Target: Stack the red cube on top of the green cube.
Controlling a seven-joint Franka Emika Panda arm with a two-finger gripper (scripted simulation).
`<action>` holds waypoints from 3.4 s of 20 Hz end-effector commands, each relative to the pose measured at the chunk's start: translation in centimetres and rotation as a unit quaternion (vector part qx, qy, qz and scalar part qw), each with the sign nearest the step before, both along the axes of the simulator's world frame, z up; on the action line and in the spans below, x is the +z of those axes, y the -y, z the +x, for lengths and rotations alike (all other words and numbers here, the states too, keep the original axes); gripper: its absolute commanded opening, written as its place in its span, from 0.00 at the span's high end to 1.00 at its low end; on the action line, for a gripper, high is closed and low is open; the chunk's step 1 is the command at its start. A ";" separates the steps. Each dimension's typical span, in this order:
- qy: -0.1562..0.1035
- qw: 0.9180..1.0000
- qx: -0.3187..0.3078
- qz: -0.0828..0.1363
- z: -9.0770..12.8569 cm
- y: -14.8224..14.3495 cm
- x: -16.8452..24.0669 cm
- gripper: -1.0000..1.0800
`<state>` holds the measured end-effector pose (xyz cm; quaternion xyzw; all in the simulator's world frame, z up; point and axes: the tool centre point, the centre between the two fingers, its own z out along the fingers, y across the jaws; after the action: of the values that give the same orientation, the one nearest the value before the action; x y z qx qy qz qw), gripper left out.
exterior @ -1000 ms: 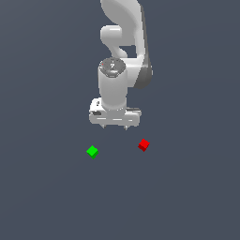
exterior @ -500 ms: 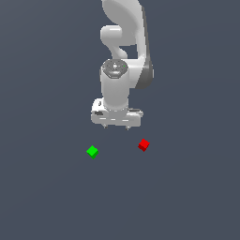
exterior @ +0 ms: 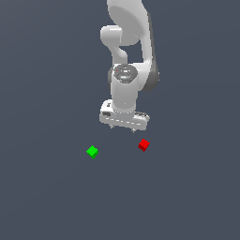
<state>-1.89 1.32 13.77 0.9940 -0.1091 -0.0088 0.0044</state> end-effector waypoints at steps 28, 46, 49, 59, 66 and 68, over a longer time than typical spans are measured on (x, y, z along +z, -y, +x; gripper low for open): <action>0.010 0.973 -0.233 0.001 2.3 -11.0 -6.6 0.04; 0.010 0.971 -0.238 0.001 2.4 -11.2 -10.9 0.04; 0.010 0.971 -0.238 0.001 2.5 -11.2 -11.6 0.04; 0.010 0.971 -0.238 0.001 2.5 -11.3 -11.8 1.00; 0.010 0.971 -0.238 0.001 2.5 -11.3 -11.5 1.00; 0.010 0.971 -0.238 0.001 2.5 -11.3 -11.0 1.00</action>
<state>0.56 12.58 2.37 0.9394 -0.3429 -0.0008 0.0005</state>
